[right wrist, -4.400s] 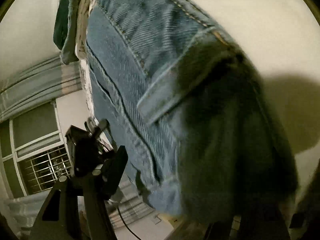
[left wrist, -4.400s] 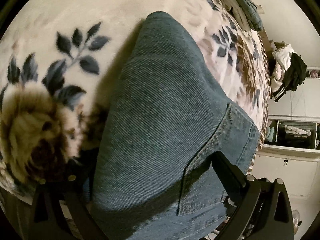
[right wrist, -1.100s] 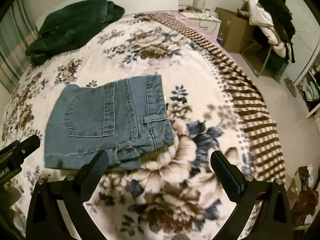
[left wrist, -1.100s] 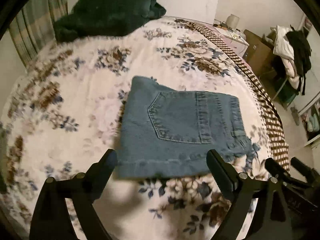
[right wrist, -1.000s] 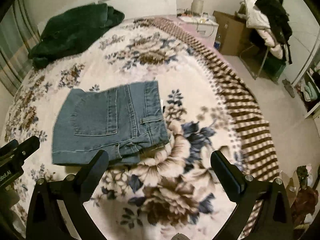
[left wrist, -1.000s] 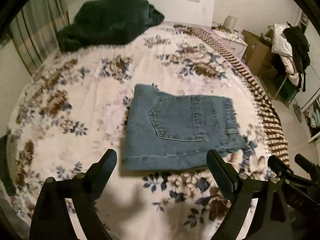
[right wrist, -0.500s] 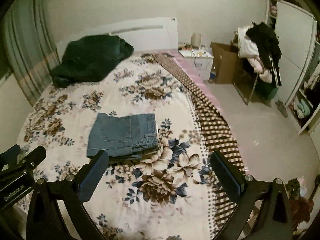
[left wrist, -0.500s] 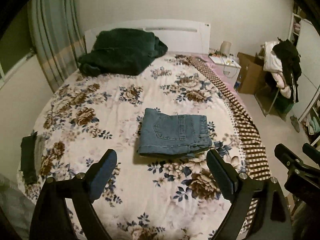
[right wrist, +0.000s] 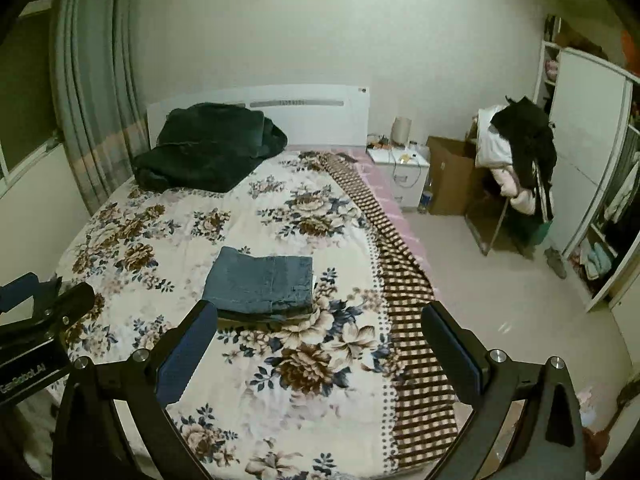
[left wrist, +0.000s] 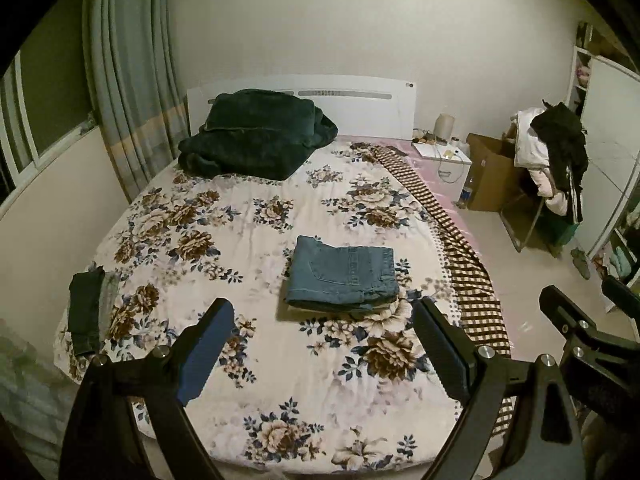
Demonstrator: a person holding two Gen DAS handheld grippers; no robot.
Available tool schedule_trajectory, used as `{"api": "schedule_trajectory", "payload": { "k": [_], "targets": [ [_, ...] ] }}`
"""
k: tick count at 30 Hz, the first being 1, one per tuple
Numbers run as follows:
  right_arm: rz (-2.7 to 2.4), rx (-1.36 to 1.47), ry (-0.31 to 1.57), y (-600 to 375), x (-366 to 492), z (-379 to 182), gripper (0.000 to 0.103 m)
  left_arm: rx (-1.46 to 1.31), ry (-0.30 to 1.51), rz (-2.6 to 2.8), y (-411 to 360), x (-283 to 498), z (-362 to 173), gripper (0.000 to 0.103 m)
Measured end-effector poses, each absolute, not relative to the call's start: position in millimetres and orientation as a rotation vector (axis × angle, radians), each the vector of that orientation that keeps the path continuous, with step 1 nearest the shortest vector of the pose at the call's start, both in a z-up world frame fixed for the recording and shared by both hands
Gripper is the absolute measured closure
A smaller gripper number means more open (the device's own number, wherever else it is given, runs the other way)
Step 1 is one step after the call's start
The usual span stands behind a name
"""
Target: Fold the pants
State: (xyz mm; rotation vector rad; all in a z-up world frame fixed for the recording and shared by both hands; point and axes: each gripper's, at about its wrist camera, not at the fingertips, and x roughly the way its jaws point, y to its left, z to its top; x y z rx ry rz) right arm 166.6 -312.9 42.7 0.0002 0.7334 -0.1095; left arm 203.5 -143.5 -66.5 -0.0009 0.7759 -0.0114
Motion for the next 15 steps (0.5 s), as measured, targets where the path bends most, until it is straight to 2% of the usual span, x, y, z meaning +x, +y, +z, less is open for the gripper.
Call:
{"api": "schedule_trajectory", "payload": {
  "k": [15],
  "targets": [
    [-0.138, -0.003, 0.69, -297, 99, 102, 0.0, 0.009, 0.776, -0.046, -135, 163, -45, 0.011]
  ]
}}
